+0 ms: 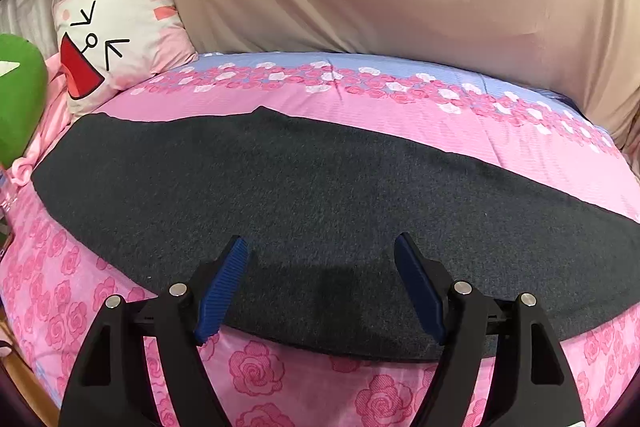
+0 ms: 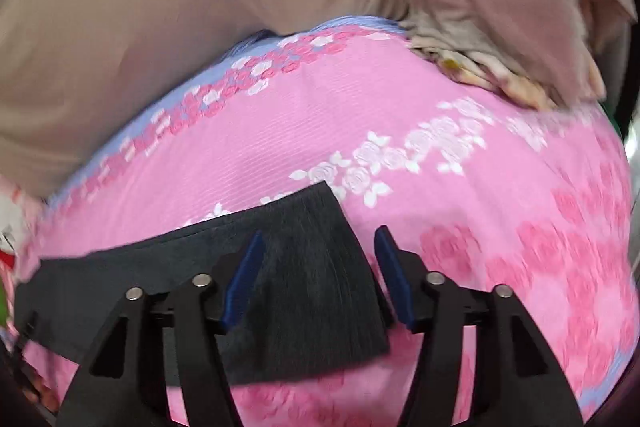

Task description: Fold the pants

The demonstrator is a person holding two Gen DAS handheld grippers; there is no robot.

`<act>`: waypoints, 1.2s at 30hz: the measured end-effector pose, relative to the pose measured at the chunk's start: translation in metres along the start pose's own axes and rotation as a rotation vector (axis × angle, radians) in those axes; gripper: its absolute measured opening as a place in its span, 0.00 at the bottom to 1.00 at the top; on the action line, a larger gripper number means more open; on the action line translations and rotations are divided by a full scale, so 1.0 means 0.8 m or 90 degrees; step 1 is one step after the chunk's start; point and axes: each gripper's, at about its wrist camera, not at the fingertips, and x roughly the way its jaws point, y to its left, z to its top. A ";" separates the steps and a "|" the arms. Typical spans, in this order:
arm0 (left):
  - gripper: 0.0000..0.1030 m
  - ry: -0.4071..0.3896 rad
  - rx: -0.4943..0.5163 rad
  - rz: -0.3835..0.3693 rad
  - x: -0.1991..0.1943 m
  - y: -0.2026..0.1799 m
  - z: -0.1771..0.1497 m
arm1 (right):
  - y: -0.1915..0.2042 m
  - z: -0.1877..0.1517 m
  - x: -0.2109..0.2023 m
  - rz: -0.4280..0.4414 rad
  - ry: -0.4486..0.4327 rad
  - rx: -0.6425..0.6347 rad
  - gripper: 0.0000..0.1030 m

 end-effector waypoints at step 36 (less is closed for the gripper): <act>0.71 0.057 -0.080 -0.035 0.021 0.027 -0.002 | -0.017 -0.057 -0.025 0.016 0.022 0.099 0.30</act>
